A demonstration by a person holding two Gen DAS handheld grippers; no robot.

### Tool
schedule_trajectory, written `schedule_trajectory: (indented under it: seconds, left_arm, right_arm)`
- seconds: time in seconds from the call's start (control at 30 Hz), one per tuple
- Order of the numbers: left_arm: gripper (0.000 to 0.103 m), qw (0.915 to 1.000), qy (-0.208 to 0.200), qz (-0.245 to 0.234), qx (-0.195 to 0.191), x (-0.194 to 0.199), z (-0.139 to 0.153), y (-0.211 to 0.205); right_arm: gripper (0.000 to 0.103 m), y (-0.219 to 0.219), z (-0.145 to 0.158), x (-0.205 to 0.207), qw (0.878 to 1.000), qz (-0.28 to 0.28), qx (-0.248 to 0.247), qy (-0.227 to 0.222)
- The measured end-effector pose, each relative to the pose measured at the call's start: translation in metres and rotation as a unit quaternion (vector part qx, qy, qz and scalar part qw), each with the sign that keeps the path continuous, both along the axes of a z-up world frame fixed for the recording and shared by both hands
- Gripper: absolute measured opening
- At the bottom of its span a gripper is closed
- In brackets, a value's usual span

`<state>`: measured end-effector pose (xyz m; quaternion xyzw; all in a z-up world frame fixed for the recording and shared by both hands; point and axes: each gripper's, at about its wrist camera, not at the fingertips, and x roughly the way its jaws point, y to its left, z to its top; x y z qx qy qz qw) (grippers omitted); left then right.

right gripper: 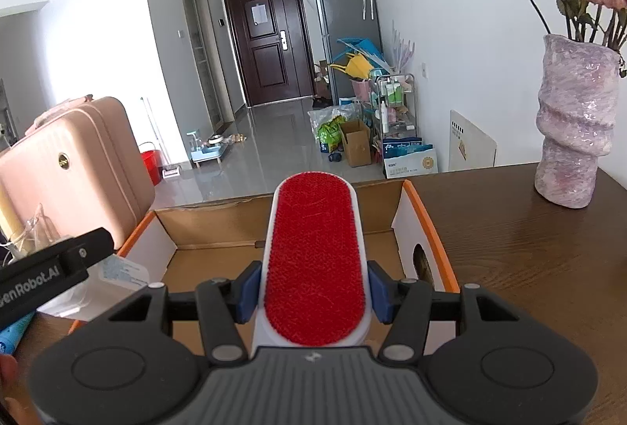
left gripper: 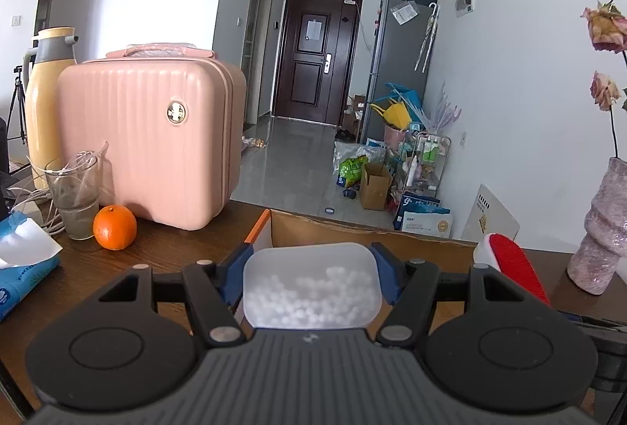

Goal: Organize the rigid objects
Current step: 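Carry the pill bottle and lint brush over the red cardboard box with both grippers, then open both grippers to drop the pill bottle and lint brush into the box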

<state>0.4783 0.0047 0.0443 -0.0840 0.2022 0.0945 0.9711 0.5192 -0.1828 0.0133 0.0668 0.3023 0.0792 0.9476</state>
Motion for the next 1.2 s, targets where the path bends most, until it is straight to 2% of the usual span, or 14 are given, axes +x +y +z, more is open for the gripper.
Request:
schedule_trajectory:
  seconds: [0.23,0.33,0.37,0.4,0.43,0.47,0.6,0.77,0.9,1.2]
  left_arm:
    - [0.066,0.9998,0.021,-0.001,0.007,0.015,-0.007,-0.001]
    - [0.067,0.9994,0.027,-0.016,0.011,0.019,-0.007,-0.002]
    - [0.069,0.9993,0.031,-0.017,0.011,0.019,-0.007,-0.002]
    - [0.078,0.9993,0.032,-0.016,0.014,0.019,-0.006,-0.002]
    - [0.088,0.9993,0.031,-0.011,0.02,0.018,-0.005,-0.002]
    - [0.091,0.9992,0.031,-0.003,0.025,0.017,-0.004,-0.001]
    - [0.103,0.9986,0.042,0.013,0.029,0.016,-0.003,0.003]
    - [0.103,0.9981,0.054,0.011,0.03,0.018,-0.004,0.003]
    - [0.103,0.998,0.056,0.011,0.027,0.016,-0.003,0.004]
    - [0.103,0.9978,0.059,0.021,0.022,0.006,-0.001,0.008]
  right_arm:
    - [0.055,0.002,-0.004,0.016,1.0,-0.001,-0.003,0.009]
    - [0.056,0.005,-0.005,0.022,1.0,0.009,-0.007,0.016]
    - [0.06,0.005,-0.003,0.021,1.0,0.008,-0.011,0.01]
    - [0.072,0.004,-0.001,0.02,1.0,0.007,-0.014,0.006]
    - [0.078,0.003,0.001,0.018,1.0,0.003,-0.015,0.0]
    - [0.084,0.001,0.005,0.016,1.0,-0.001,-0.018,-0.007]
    - [0.085,-0.006,0.01,0.014,1.0,-0.016,-0.023,-0.008]
    - [0.09,-0.004,0.009,0.016,0.999,-0.014,-0.032,-0.001]
    - [0.102,-0.005,0.009,0.011,0.999,-0.011,-0.033,-0.004]
    - [0.103,-0.006,0.017,-0.004,0.999,-0.008,-0.027,-0.019]
